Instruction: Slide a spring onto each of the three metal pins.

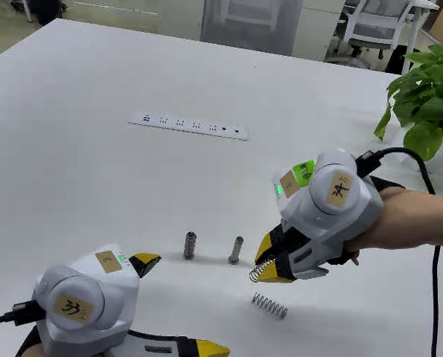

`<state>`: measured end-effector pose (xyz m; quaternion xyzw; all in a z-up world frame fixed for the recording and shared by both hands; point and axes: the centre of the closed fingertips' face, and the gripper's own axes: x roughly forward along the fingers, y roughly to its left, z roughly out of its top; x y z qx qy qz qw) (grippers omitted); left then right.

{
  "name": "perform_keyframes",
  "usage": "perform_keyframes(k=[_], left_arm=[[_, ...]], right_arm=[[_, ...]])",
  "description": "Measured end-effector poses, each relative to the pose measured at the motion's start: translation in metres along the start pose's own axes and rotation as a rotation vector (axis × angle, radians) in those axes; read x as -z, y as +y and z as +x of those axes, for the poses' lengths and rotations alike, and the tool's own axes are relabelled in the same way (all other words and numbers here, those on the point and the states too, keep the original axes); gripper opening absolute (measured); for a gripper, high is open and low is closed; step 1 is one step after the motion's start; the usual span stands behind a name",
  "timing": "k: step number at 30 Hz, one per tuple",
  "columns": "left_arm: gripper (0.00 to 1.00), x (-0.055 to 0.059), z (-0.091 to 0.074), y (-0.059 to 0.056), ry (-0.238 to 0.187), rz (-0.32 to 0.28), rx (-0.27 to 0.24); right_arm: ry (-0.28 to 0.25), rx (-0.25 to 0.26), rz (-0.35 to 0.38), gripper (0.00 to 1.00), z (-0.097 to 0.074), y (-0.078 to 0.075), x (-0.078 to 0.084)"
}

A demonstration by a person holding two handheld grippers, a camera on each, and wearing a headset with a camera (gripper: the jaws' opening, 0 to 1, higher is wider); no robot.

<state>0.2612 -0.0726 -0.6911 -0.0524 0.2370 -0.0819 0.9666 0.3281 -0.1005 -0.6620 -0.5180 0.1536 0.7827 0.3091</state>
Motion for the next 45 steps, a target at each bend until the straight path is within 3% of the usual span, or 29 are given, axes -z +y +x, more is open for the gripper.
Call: perform_keyframes(k=[6,18,24,45], left_arm=[[0.99,0.003,0.0,0.004,0.0,0.023,-0.02],[0.98,-0.003,-0.001,0.0,-0.006,0.027,-0.026],[0.97,-0.001,-0.001,0.015,-0.012,-0.007,-0.056],[0.95,0.005,-0.001,0.018,-0.009,-0.015,-0.056]], right_arm=[[0.038,-0.005,-0.041,0.12,-0.002,-0.018,-0.002],[0.106,-0.004,-0.113,0.12,0.002,-0.046,-0.01],[0.145,-0.01,-0.134,0.12,0.01,-0.059,-0.007],[0.202,-0.061,-0.168,0.12,0.025,-0.056,0.0]])
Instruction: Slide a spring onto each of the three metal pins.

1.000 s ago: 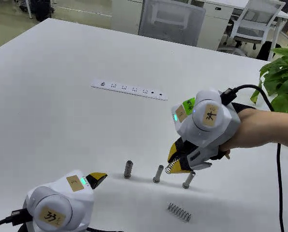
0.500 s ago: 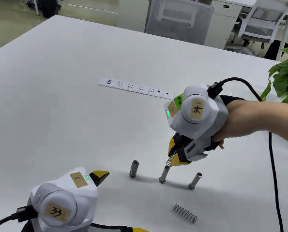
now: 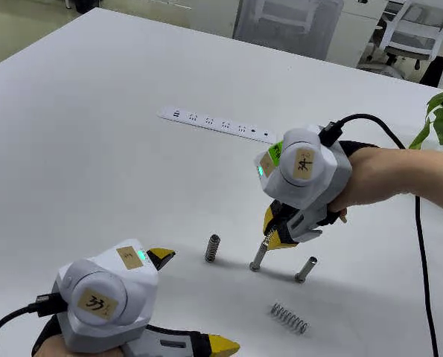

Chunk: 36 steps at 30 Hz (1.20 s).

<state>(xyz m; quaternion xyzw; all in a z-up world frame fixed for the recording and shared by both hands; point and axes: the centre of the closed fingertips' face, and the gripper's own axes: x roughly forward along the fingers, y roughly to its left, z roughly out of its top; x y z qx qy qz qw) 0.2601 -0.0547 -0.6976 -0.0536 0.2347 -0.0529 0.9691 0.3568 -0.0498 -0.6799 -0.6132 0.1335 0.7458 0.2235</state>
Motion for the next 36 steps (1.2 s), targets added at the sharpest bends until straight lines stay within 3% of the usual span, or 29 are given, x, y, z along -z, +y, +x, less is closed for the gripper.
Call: perform_keyframes(k=[23,36], left_arm=[[0.93,0.005,-0.001,0.001,0.012,-0.011,0.01],[0.93,0.005,-0.004,0.001,0.015,-0.02,0.003]], right_arm=[[0.042,-0.024,-0.031,0.12,0.011,-0.003,0.001],[0.067,-0.037,-0.045,0.12,0.027,-0.002,0.004]])
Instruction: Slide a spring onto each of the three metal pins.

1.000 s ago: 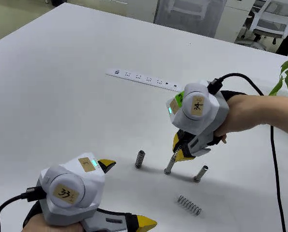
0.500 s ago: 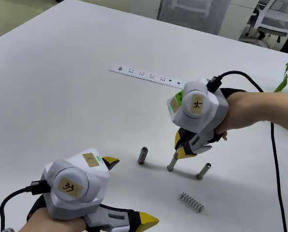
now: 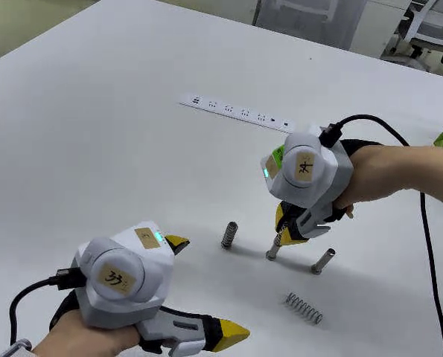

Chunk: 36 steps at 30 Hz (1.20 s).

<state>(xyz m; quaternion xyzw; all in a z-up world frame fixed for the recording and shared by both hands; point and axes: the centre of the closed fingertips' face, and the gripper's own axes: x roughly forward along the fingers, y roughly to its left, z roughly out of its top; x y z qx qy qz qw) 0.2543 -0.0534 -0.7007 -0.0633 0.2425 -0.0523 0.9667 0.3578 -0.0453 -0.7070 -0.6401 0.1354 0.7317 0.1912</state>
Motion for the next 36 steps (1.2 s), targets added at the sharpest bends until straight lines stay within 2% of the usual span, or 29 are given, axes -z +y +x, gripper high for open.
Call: perform_keyframes(k=[11,21,36], left_arm=[[0.92,0.003,-0.001,0.001,0.004,-0.001,-0.003],[0.91,0.007,-0.002,0.002,0.015,-0.003,0.0],[0.91,0.007,-0.002,0.001,0.017,-0.006,0.004]], right_arm=[[0.029,-0.008,-0.01,0.12,0.013,0.004,0.002],[0.034,-0.013,0.003,0.13,0.027,0.003,0.004],[0.047,-0.028,0.01,0.13,0.033,0.003,0.003]])
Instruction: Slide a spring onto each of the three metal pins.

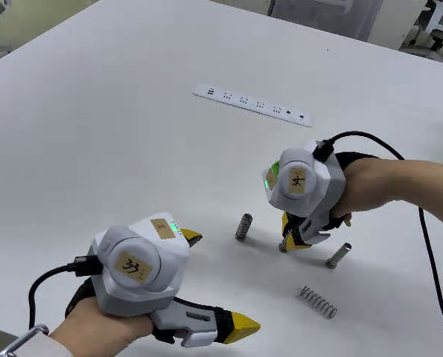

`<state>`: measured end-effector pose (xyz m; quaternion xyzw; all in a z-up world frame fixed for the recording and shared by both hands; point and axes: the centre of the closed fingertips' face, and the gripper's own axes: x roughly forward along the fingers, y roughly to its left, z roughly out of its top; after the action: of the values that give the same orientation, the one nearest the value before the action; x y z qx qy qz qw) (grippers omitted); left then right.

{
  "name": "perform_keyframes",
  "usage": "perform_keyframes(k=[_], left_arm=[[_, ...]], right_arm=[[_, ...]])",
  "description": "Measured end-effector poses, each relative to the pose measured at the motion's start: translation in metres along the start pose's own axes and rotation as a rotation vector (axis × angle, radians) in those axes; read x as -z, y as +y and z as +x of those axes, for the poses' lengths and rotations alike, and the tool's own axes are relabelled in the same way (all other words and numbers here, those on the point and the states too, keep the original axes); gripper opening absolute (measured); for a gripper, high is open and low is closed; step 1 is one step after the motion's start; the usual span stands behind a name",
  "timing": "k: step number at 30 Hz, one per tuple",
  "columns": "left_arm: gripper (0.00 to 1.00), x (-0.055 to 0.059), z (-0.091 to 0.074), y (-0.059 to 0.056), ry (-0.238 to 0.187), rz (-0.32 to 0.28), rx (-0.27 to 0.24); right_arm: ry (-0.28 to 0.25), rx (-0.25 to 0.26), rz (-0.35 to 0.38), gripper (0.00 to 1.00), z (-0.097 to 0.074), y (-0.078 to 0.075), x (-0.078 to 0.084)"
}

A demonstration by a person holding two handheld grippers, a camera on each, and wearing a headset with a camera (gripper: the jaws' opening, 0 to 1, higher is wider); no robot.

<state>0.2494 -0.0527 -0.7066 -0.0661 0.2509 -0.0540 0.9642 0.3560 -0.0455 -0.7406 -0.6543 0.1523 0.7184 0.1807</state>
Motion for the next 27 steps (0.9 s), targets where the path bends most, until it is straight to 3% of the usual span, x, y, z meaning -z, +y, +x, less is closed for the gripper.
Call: perform_keyframes(k=[18,27], left_arm=[[0.91,0.0006,-0.0001,-0.0006,0.003,0.001,0.003],[0.91,0.0013,0.0008,-0.0026,0.006,0.003,0.009]], right_arm=[[0.0,0.003,-0.014,0.14,0.0034,0.001,-0.0001],[-0.035,0.007,-0.011,0.35,-0.0005,0.0006,-0.0054]])
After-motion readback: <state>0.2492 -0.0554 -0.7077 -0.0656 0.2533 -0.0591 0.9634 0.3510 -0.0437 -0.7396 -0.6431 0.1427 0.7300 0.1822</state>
